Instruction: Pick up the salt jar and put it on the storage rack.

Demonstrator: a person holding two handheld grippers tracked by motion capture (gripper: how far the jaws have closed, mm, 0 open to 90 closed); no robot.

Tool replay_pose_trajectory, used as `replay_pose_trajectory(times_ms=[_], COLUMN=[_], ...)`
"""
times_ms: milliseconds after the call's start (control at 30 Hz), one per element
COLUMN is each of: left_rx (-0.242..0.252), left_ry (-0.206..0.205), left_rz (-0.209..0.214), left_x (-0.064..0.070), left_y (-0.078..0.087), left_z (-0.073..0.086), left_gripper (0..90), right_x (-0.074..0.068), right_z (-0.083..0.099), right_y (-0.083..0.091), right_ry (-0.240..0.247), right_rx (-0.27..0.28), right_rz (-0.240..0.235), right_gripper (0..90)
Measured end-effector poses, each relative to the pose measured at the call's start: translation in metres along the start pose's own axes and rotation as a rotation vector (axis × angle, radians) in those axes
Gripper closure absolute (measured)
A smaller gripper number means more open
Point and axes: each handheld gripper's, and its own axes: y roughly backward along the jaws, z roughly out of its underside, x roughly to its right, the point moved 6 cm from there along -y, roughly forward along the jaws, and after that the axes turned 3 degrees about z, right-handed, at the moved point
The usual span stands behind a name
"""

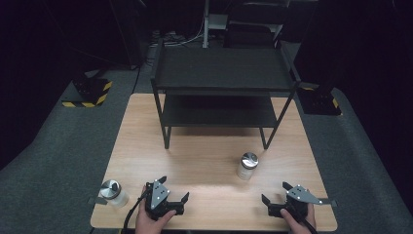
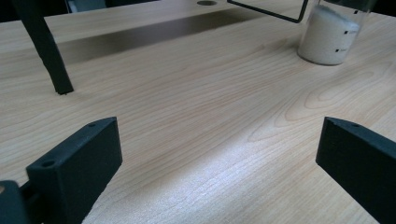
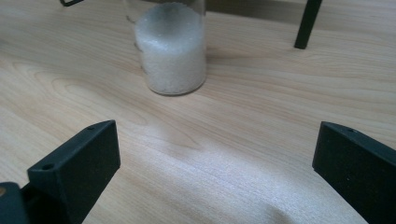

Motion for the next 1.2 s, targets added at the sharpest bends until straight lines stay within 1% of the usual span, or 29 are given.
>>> replay_pose_trajectory(times_ms=[33,100,133,200,267,333,367,400,433,500,567,600,633,833,867,900,933,967,1033,1067,1133,1167,1200], left_rx=[0.000,0.003,0.013,0.021,0.042,0.050,0.064,0.064,0.075,0.088,0.108,0.120,0.120,0.147,0.147,0.160,0.172,0.172,0.185,0.193,0.192,0.192,0.196], left_ry=[0.000,-0.002,-0.001,-0.001,-0.005,-0.027,-0.033,-0.033,-0.032,-0.034,-0.027,-0.031,-0.031,-0.037,-0.037,-0.036,-0.028,-0.028,-0.015,-0.006,0.006,0.006,0.011], left_rz=[0.000,0.005,0.007,0.008,0.014,0.012,0.007,0.007,0.005,-0.006,-0.014,-0.025,-0.025,-0.064,-0.064,-0.082,-0.093,-0.093,-0.122,-0.165,-0.193,-0.193,-0.213], left_x=[0.000,0.001,0.002,0.003,0.005,0.006,0.007,0.007,0.008,0.009,0.008,0.008,0.008,0.002,0.002,0.000,-0.001,-0.001,-0.004,-0.008,-0.015,-0.015,-0.017], left_y=[0.000,0.001,0.002,0.003,0.010,0.015,0.018,0.018,0.020,0.026,0.031,0.036,0.036,0.058,0.058,0.066,0.072,0.072,0.083,0.093,0.103,0.103,0.108], left_z=[0.000,-0.001,-0.001,-0.001,-0.006,-0.010,-0.012,-0.012,-0.014,-0.018,-0.022,-0.025,-0.025,-0.037,-0.037,-0.039,-0.039,-0.039,-0.038,-0.035,-0.032,-0.032,-0.029], left_gripper=[0.6,0.6,0.5,0.5,0.5,0.5,0.5,0.5,0.5,0.5,0.6,0.5,0.5,0.5,0.5,0.5,0.5,0.5,0.5,0.5,0.5,0.5,0.5], right_x=[0.000,0.002,0.002,0.002,0.001,0.001,0.001,0.002,0.002,0.002,0.002,0.002,0.002,0.002,0.002,0.002,0.002,0.002,0.002,0.002,0.002,0.002,0.002], right_z=[0.000,0.001,0.001,0.000,0.000,0.001,0.001,0.001,0.001,0.001,0.001,0.001,0.001,0.002,0.002,0.002,0.002,0.002,0.002,0.002,0.002,0.002,0.001], right_y=[0.000,0.000,0.000,0.000,0.000,0.000,0.001,0.001,0.001,0.001,0.001,0.001,0.001,0.001,0.001,0.001,0.001,0.001,0.002,0.001,0.001,0.001,0.001], right_ry=[0.000,-0.015,-0.017,-0.012,-0.004,-0.004,-0.007,-0.011,-0.015,-0.015,-0.012,-0.011,-0.012,-0.017,-0.017,-0.018,-0.018,-0.018,-0.017,-0.016,-0.015,-0.015,-0.017], right_rx=[0.000,0.005,0.005,0.003,0.003,0.006,0.007,0.009,0.009,0.008,0.009,0.010,0.011,0.014,0.014,0.015,0.015,0.015,0.016,0.013,0.011,0.011,0.009], right_rz=[0.000,-0.001,-0.003,-0.007,-0.007,-0.005,-0.005,-0.006,-0.005,-0.006,-0.007,-0.006,-0.006,-0.007,-0.007,-0.006,-0.006,-0.006,-0.005,-0.006,-0.006,-0.006,-0.010], right_gripper=[0.5,0.5,0.4,0.5,0.5,0.5,0.5,0.5,0.5,0.5,0.5,0.5,0.5,0.5,0.5,0.5,0.5,0.5,0.5,0.5,0.4,0.4,0.5])
